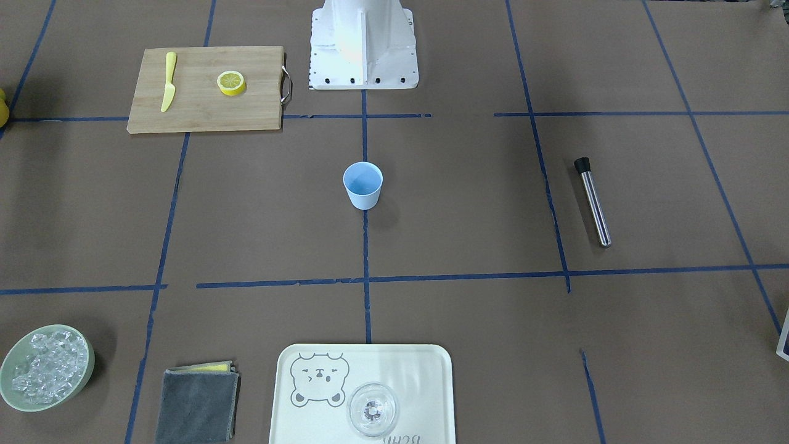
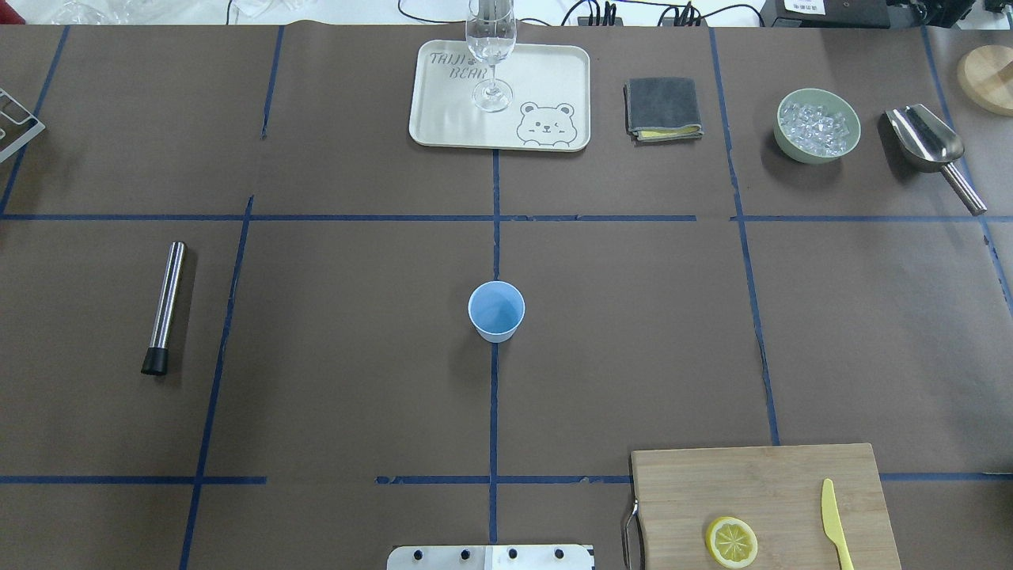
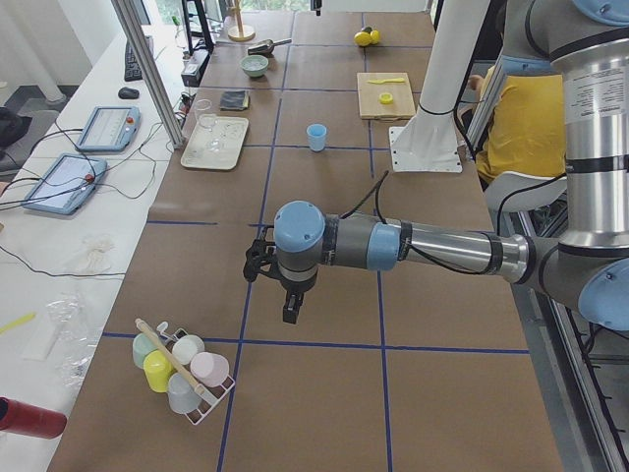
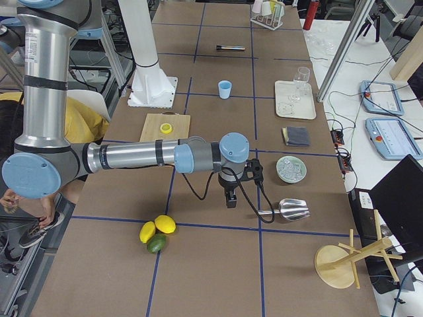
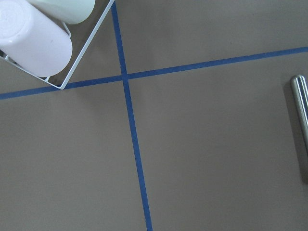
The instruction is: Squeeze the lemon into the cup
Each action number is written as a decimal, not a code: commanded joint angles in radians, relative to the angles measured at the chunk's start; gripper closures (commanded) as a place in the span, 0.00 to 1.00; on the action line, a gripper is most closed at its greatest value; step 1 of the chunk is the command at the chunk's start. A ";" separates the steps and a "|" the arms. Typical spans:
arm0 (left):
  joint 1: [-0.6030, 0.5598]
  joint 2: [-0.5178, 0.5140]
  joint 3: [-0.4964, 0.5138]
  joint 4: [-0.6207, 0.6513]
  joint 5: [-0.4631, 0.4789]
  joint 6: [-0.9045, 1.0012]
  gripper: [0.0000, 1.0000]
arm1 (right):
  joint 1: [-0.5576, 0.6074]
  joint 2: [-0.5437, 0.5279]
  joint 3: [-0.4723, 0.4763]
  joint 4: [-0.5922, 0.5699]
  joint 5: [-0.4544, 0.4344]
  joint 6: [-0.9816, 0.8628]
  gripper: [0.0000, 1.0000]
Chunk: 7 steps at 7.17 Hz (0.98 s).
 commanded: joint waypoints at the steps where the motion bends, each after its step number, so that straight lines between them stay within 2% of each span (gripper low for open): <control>1: 0.000 0.004 -0.004 -0.075 -0.002 0.000 0.00 | -0.106 -0.032 0.091 0.053 0.011 0.209 0.00; 2: 0.000 0.007 -0.002 -0.095 -0.004 0.000 0.00 | -0.213 -0.097 0.131 0.252 0.008 0.403 0.00; 3: 0.002 0.005 -0.004 -0.097 -0.004 0.000 0.00 | -0.330 -0.115 0.133 0.493 -0.013 0.721 0.00; 4: 0.000 0.005 -0.004 -0.097 -0.004 0.000 0.00 | -0.462 -0.129 0.144 0.629 -0.094 0.905 0.00; 6: 0.000 0.005 -0.004 -0.097 -0.005 0.002 0.00 | -0.785 -0.153 0.294 0.639 -0.350 1.220 0.00; 7: 0.000 0.007 -0.007 -0.098 -0.005 0.002 0.00 | -0.923 -0.156 0.334 0.638 -0.425 1.381 0.00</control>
